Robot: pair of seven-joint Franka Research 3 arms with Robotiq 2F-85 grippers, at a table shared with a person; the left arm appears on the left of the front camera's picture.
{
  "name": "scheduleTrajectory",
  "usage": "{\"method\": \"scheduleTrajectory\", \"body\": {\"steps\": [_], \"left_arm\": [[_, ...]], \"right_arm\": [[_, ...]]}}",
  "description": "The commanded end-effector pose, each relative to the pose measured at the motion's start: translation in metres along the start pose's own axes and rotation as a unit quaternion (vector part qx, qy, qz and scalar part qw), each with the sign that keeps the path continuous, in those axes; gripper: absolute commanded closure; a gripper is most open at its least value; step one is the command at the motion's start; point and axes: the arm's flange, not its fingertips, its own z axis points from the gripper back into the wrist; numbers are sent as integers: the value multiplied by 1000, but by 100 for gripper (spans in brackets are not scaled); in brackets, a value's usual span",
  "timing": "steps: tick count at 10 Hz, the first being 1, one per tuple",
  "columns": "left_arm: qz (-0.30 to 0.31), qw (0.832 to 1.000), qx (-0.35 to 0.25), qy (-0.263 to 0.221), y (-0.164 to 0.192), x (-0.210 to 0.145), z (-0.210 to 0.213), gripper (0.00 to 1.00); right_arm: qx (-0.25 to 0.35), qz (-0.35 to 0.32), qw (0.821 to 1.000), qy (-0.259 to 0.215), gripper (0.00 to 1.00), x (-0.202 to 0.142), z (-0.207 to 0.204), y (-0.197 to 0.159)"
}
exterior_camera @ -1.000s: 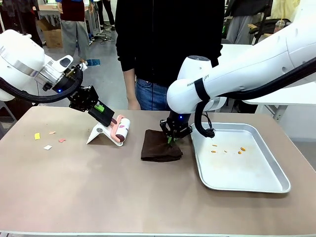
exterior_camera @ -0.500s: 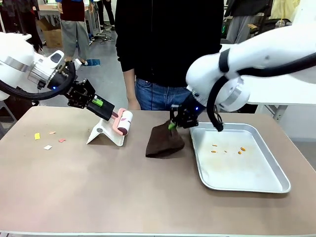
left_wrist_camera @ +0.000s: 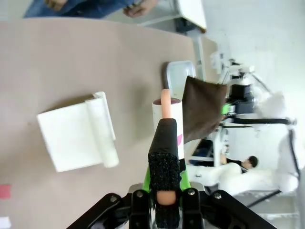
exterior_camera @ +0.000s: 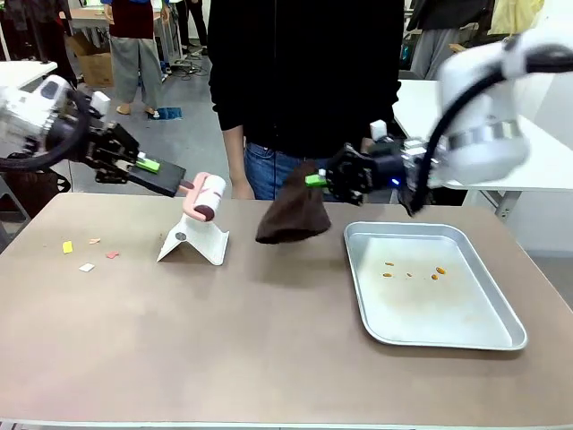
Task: Clean the surface of the table.
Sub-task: Hold the Lint Roller with your left hand and the towel with your right hand.
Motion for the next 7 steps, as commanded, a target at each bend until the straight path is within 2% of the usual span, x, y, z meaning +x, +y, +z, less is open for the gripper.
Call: {"method": "scheduleTrajectory", "body": {"steps": [1,2,3,4,5,6,7], "left_arm": [[-2,997,-83,-6,11,-26,45,97],[-11,993,-114,-22,17,-48,79,97],[-33,989,-146,-18,25,-68,110,97],[-52,984,-169,-7,37,-84,139,97],[-43,983,-178,-15,50,-96,165,97],[-24,988,-151,-28,63,-108,186,97],[-31,990,-134,-20,74,-121,201,97]], "right_arm": [[5,-5,1000,24,94,-66,46,-21],[42,-1,999,12,94,-85,79,-25],[60,-14,998,-24,94,-100,109,-29],[69,-21,996,-46,94,-114,140,-31],[68,-38,994,-82,94,-125,172,-34],[74,-44,991,-102,94,-135,206,-37],[54,-55,990,-115,94,-140,234,-41]]}}
